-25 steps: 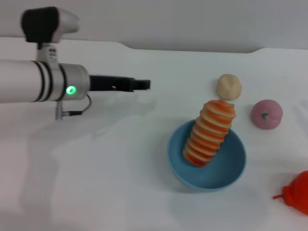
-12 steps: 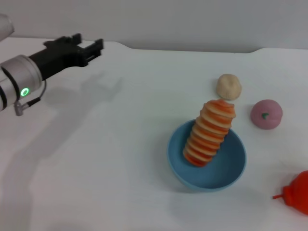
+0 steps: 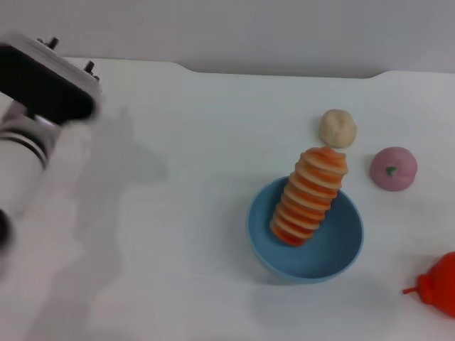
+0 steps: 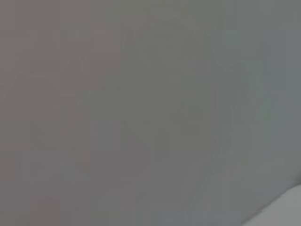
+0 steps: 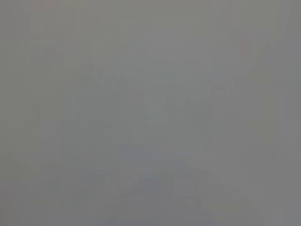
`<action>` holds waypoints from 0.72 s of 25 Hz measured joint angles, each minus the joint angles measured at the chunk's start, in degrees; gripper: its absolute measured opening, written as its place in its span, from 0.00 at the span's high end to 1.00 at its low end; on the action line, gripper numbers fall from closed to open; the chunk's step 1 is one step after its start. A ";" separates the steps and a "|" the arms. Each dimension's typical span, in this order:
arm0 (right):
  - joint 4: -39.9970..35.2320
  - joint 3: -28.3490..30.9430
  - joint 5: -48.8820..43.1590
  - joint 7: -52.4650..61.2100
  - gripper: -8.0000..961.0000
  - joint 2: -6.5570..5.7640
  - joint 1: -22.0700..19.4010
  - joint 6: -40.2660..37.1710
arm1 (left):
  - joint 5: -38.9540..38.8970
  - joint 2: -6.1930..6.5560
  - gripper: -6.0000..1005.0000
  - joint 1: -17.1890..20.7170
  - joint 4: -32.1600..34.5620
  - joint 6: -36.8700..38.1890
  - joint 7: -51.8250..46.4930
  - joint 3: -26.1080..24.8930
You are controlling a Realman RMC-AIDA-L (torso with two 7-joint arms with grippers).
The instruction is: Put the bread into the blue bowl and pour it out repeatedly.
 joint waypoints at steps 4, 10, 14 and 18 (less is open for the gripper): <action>1.07 1.09 0.04 -0.37 0.53 0.03 -0.24 -0.05 | 12.00 0.04 0.40 -2.67 -8.70 19.95 -11.37 13.08; 2.98 1.99 0.12 -4.27 0.53 0.25 -0.05 -0.59 | 21.41 0.27 0.40 -2.28 -14.17 28.50 -44.11 18.43; 9.21 5.08 0.24 -20.19 0.53 0.38 1.22 -4.28 | 27.03 0.58 0.40 0.00 -16.16 29.12 -68.07 18.56; 22.95 12.11 4.48 -44.76 0.53 0.49 3.05 -10.21 | 36.11 0.59 0.40 3.42 -17.05 32.85 -83.41 18.53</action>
